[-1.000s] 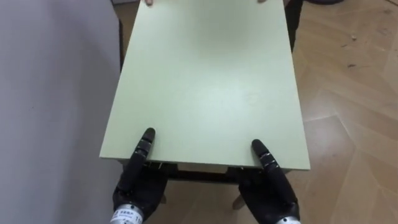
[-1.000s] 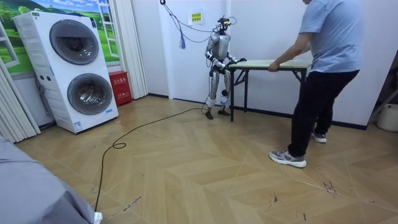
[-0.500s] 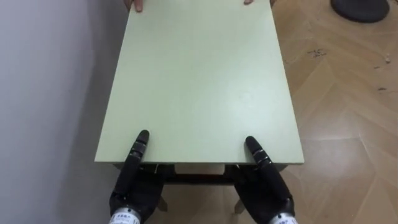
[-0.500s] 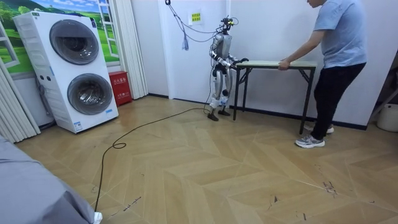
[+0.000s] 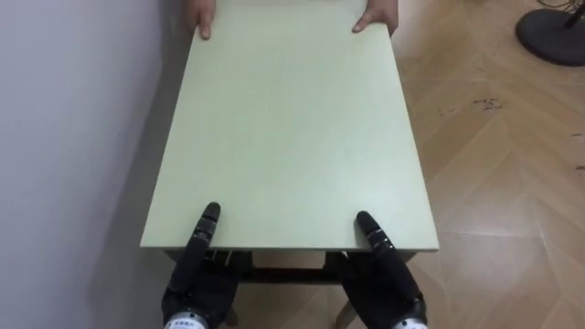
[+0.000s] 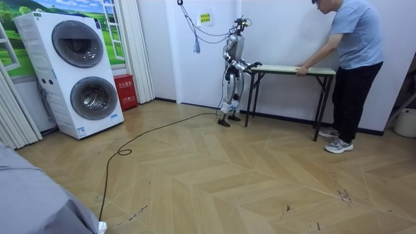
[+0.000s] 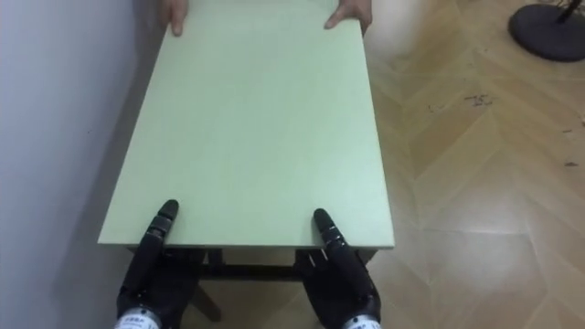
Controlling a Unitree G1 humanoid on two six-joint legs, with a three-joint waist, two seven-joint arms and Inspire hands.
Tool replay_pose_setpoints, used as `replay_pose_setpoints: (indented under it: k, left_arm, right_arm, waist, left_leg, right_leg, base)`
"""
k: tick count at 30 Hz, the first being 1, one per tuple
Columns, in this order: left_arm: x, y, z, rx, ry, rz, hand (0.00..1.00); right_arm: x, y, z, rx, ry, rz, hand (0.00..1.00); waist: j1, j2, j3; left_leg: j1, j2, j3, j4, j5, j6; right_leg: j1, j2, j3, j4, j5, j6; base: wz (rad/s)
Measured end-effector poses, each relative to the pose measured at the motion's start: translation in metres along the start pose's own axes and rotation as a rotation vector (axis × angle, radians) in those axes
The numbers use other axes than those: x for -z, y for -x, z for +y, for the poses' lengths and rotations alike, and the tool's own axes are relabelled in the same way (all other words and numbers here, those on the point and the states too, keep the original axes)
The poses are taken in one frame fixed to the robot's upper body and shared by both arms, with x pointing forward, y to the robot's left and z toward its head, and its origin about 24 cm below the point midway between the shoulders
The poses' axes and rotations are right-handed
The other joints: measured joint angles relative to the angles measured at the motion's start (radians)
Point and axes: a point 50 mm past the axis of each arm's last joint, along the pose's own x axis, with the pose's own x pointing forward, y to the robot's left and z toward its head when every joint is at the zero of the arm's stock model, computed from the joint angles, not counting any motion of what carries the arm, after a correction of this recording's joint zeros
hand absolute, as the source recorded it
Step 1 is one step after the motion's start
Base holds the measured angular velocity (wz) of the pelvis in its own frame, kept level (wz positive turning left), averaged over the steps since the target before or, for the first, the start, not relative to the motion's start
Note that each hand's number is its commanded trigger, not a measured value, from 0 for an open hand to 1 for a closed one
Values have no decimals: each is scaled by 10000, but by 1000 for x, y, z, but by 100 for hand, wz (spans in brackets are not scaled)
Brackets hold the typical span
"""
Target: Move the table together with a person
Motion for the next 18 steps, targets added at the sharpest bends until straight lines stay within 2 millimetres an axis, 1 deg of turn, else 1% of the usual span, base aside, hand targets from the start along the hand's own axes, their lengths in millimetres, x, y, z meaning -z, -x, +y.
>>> replay_pose_setpoints:
  k: [5,10,11,15,18]
  left_arm:
    - [1,2,5,-175,-113,110,100]
    - [4,2,14,-481,-389,294,100]
    - [4,3,15,-509,-405,306,100]
    - [4,1,21,-503,-479,341,100]
    - [4,1,23,-470,-522,374,100]
  right_arm:
    - [0,2,-5,196,85,74,100]
    - [3,4,-14,613,94,157,100]
    - [3,4,-15,663,85,172,100]
    - [6,4,-17,688,58,242,100]
    - [6,4,-18,677,71,249,100]
  waist:
    - [-27,11,8]
    - [14,42,14]
    - [19,51,12]
    - [24,143,-38]
    - [24,150,-38]
  left_leg:
    - [93,0,34,-144,-2,2]
    - [92,15,30,-230,-10,14]
    - [92,16,31,-229,-10,14]
    - [102,23,44,-226,-12,16]
    - [131,25,16,-230,-12,16]
  right_leg:
    - [50,19,67,-9,-1,2]
    - [20,46,54,-6,-2,3]
    - [19,46,43,-3,-2,3]
    - [24,52,-38,8,-1,3]
    - [57,58,-45,-2,-1,3]
  base:
    - [0]
    - [2]
    - [0]
    - [0]
    - [0]
